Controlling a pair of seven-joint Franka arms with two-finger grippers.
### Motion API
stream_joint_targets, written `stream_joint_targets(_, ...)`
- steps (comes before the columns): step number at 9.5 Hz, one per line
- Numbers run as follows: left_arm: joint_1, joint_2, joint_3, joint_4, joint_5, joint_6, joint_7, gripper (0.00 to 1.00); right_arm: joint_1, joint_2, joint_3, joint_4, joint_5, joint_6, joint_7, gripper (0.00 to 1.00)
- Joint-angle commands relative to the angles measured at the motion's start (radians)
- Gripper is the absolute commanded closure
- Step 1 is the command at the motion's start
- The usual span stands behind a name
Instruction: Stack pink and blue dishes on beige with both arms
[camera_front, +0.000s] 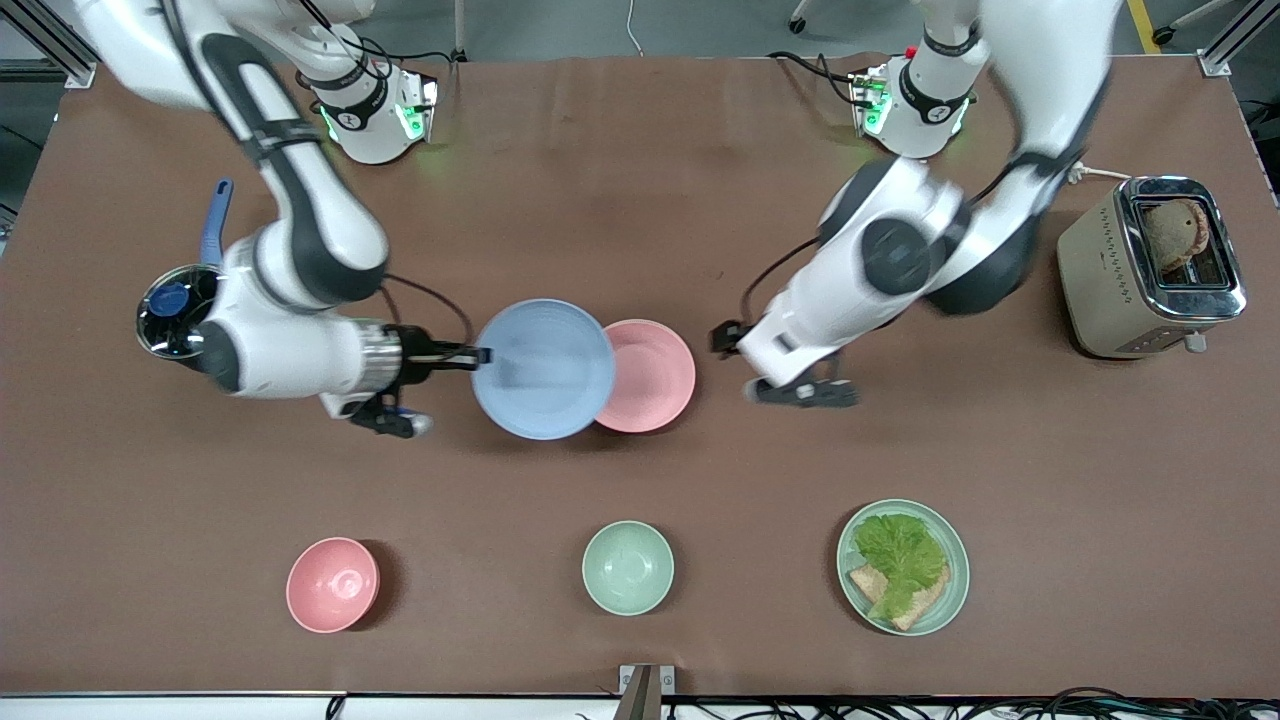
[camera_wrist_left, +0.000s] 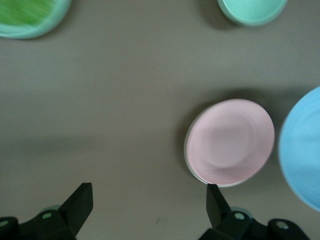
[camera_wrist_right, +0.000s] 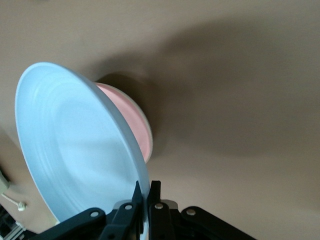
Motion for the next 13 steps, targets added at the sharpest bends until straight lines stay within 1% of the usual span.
stream_joint_targets(1, -0.004, -0.141, 0.113, -0.056, 0.016, -0.053, 0.065, 0.0, 0.007, 0.036, 0.093, -0.07, -0.011, 0.197, 0.071, 0.96)
stream_joint_targets(2, -0.004, -0.196, 0.159, -0.056, 0.018, -0.091, 0.1, 0.0, 0.024, 0.066, 0.097, -0.069, -0.011, 0.259, 0.072, 0.96)
stream_joint_targets(3, -0.004, -0.26, 0.212, -0.058, 0.016, -0.16, 0.155, 0.0, 0.047, 0.102, 0.103, -0.069, -0.011, 0.329, 0.07, 0.96)
stream_joint_targets(4, -0.003, -0.311, 0.24, -0.058, 0.015, -0.216, 0.222, 0.0, 0.062, 0.128, 0.103, -0.07, -0.011, 0.373, 0.07, 0.96)
stream_joint_targets(5, 0.003, -0.356, 0.263, -0.058, 0.015, -0.266, 0.237, 0.0, 0.073, 0.136, 0.103, -0.076, -0.011, 0.388, 0.07, 0.95)
stream_joint_targets(6, 0.005, -0.403, 0.299, -0.06, 0.015, -0.282, 0.243, 0.0, 0.076, 0.144, 0.103, -0.091, -0.013, 0.414, 0.068, 0.95)
stream_joint_targets(7, 0.019, -0.43, 0.3, -0.058, 0.012, -0.3, 0.251, 0.0, 0.079, 0.144, 0.103, -0.119, -0.013, 0.43, 0.067, 0.95)
stream_joint_targets(8, 0.02, -0.431, 0.302, -0.043, 0.007, -0.302, 0.249, 0.0, 0.079, 0.14, 0.106, -0.131, -0.013, 0.431, 0.068, 0.95)
stream_joint_targets(9, 0.031, -0.43, 0.311, -0.023, -0.008, -0.311, 0.243, 0.0, 0.077, 0.136, 0.124, -0.138, -0.013, 0.431, 0.07, 0.95)
stream_joint_targets(10, 0.049, -0.425, 0.317, 0.009, -0.034, -0.361, 0.237, 0.0, 0.076, 0.136, 0.13, -0.154, -0.013, 0.451, 0.07, 0.95)
stream_joint_targets(11, 0.066, -0.422, 0.319, 0.023, -0.039, -0.4, 0.26, 0.0, 0.077, 0.136, 0.132, -0.173, -0.013, 0.48, 0.064, 0.95)
stream_joint_targets(13, 0.065, -0.415, 0.333, 0.025, -0.037, -0.399, 0.345, 0.0, 0.068, 0.132, 0.132, -0.181, -0.014, 0.471, 0.053, 0.94)
